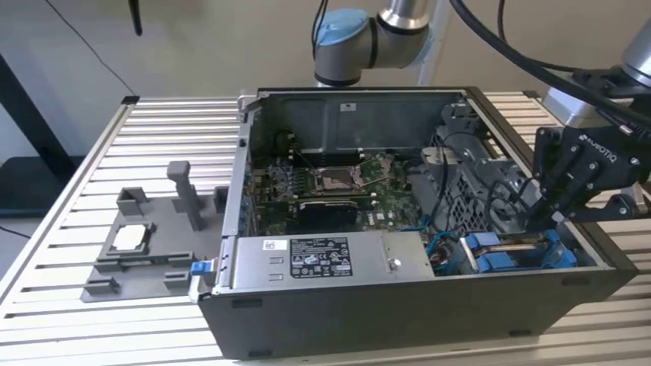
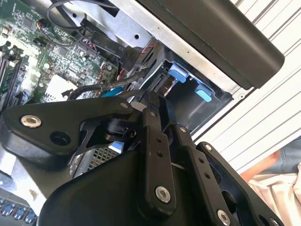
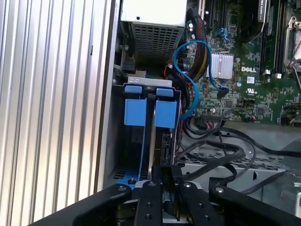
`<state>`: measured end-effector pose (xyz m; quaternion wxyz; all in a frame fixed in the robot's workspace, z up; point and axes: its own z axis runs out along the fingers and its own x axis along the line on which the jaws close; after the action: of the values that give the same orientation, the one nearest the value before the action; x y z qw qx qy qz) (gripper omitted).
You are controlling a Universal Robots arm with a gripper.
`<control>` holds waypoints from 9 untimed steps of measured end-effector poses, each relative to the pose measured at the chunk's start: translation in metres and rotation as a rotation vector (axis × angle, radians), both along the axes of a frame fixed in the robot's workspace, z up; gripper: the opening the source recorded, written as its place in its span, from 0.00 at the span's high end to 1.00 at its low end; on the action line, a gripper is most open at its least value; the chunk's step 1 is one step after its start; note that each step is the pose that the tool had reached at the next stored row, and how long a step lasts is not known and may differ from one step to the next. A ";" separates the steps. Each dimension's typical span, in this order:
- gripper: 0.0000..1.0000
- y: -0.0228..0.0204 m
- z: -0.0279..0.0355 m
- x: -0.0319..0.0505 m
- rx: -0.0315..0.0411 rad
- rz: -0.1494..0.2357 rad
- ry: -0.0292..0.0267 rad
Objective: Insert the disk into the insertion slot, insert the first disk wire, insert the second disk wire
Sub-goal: 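Insert the first disk wire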
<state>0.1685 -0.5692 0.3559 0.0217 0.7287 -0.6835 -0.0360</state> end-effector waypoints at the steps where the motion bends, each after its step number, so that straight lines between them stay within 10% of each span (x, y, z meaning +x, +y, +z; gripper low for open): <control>1: 0.81 0.0000 -0.0002 0.0000 0.0003 0.000 0.0000; 4: 0.81 0.0000 -0.0005 -0.0003 0.0005 0.000 -0.0025; 9: 0.81 0.0003 -0.0015 -0.0024 0.0002 -0.005 -0.0263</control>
<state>0.1661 -0.5689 0.3544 0.0126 0.7275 -0.6855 -0.0265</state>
